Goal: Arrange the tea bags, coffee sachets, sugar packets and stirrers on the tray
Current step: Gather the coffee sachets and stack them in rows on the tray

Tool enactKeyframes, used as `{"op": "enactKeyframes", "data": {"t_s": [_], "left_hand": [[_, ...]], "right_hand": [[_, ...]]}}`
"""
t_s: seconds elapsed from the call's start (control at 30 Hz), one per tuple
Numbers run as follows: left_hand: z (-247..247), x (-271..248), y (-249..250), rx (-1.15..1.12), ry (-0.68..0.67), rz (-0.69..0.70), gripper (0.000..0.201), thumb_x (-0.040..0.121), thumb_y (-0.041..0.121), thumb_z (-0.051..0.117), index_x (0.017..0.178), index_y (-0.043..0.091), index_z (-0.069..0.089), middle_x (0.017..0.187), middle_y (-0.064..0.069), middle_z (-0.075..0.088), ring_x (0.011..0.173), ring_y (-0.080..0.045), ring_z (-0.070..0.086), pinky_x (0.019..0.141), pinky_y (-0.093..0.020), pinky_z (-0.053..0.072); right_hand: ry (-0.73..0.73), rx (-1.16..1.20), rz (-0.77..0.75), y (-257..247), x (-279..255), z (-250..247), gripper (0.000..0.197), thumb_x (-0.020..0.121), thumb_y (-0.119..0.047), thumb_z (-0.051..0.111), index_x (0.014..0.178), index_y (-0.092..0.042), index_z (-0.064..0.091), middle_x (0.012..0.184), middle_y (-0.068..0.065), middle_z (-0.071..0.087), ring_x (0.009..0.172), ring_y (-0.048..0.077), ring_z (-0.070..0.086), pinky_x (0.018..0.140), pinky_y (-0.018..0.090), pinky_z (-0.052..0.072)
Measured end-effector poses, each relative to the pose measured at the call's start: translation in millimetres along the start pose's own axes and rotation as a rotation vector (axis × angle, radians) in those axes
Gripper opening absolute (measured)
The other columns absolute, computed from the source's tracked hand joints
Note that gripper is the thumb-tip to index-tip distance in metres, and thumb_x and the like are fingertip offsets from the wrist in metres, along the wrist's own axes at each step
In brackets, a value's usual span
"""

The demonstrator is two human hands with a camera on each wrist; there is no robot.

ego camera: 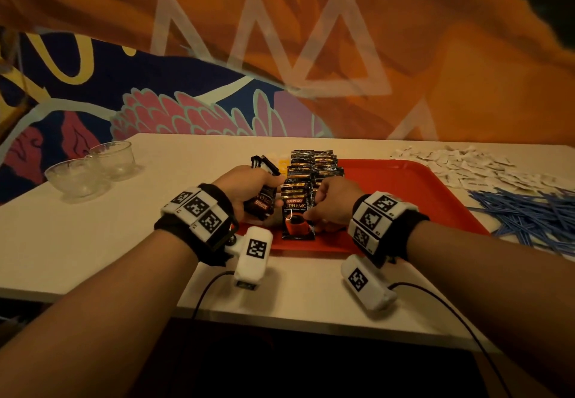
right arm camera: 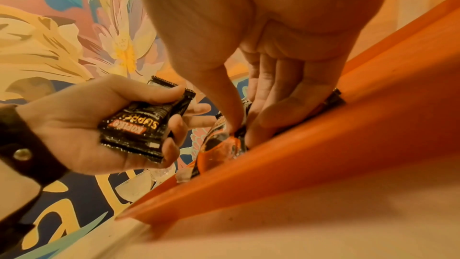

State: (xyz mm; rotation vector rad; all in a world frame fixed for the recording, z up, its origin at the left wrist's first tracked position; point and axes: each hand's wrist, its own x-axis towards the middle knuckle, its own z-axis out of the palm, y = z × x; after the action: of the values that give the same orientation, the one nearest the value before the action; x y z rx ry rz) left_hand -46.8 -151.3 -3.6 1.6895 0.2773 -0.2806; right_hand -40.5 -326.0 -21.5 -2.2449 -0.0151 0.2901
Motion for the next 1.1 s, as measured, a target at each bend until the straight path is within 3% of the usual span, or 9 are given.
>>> {"op": "enactKeyframes", "data": {"t_s": [0.13,0.23,0.4,0.63,0.77,0.9,0.97,1.03,1.1], "left_hand": [[0.1,3.2,-0.2,-0.034,0.008,0.011,0.017,0.095,0.018,0.065,0.105,0.005,0.062,0.080,-0.008,0.066,0.067,-0.019,0.066,0.064,-0.035,0.053],[-0.7,6.1,-1.5,-0.099,0.053,0.071,0.012,0.095,0.012,0.065,0.103,0.005,0.061,0.086,-0.009,0.064,0.067,-0.022,0.065,0.054,-0.033,0.053],[-5.1,7.6,-3.1,-0.223,0.073,0.143,0.029,0.091,0.012,0.070,0.117,-0.001,0.064,0.081,-0.010,0.066,0.067,-0.023,0.066,0.052,-0.033,0.054],[16.3,-4.5,8.4,-0.395,0.070,0.304,0.019,0.084,0.016,0.078,0.095,0.003,0.070,0.080,-0.012,0.075,0.073,-0.028,0.074,0.065,-0.039,0.058],[40.3,-8.8,15.6,-0.419,0.001,0.358,0.024,0.084,0.023,0.078,0.094,0.002,0.069,0.082,-0.016,0.073,0.071,-0.031,0.073,0.061,-0.037,0.058],[49.6,-5.9,21.7,-0.393,0.015,0.375,0.073,0.063,0.057,0.078,0.106,-0.001,0.068,0.096,-0.021,0.075,0.084,-0.034,0.074,0.073,-0.041,0.060],[50.6,-4.3,25.5,-0.438,-0.032,0.355,0.088,0.057,0.072,0.070,0.109,0.001,0.066,0.094,-0.016,0.074,0.082,-0.031,0.074,0.076,-0.041,0.059],[51.2,-3.1,30.7,-0.534,-0.060,0.309,0.077,0.060,0.074,0.063,0.094,0.005,0.063,0.075,-0.006,0.064,0.059,-0.018,0.065,0.056,-0.030,0.055],[53.3,-1.3,34.9,-0.568,-0.118,0.256,0.062,0.069,0.069,0.064,0.088,0.010,0.059,0.072,-0.002,0.057,0.050,-0.012,0.054,0.049,-0.025,0.047]], "right_hand": [[0.016,-0.084,-0.027,-1.7,1.1,1.2,0.032,0.078,-0.016,0.082,0.090,-0.015,0.051,0.097,0.010,0.073,0.088,0.024,0.073,0.084,0.044,0.060],[0.028,-0.088,-0.026,-2.1,0.5,-0.4,0.032,0.079,-0.018,0.081,0.090,-0.016,0.051,0.097,0.009,0.072,0.087,0.024,0.073,0.083,0.044,0.060],[0.032,0.023,-0.034,-1.4,-4.2,-11.4,0.025,0.085,-0.019,0.077,0.089,-0.013,0.053,0.084,0.007,0.070,0.074,0.020,0.073,0.062,0.030,0.059],[0.178,0.218,-0.397,-12.8,-7.0,-23.5,0.039,0.069,-0.045,0.085,0.088,-0.016,0.067,0.090,0.001,0.071,0.090,0.020,0.068,0.083,0.044,0.059],[0.156,0.291,-0.405,-15.4,-5.1,-25.5,0.029,0.067,-0.024,0.090,0.086,-0.018,0.069,0.086,0.003,0.071,0.085,0.022,0.070,0.086,0.046,0.058],[0.181,0.342,-0.431,-13.7,-8.9,-40.8,0.018,0.073,-0.008,0.085,0.076,-0.021,0.072,0.082,0.004,0.073,0.086,0.026,0.071,0.090,0.049,0.056],[0.287,0.317,-0.455,-12.7,-12.3,-54.1,0.019,0.073,-0.013,0.085,0.072,-0.027,0.072,0.082,-0.004,0.073,0.086,0.015,0.069,0.089,0.041,0.055],[0.410,0.265,-0.498,-10.5,-16.6,-68.1,0.023,0.077,-0.014,0.083,0.071,-0.032,0.069,0.076,-0.014,0.068,0.071,-0.005,0.060,0.076,0.020,0.050],[0.517,0.188,-0.548,-7.4,-21.1,-75.5,0.023,0.079,-0.016,0.081,0.072,-0.034,0.069,0.072,-0.021,0.063,0.062,-0.013,0.053,0.059,0.006,0.040]]}}
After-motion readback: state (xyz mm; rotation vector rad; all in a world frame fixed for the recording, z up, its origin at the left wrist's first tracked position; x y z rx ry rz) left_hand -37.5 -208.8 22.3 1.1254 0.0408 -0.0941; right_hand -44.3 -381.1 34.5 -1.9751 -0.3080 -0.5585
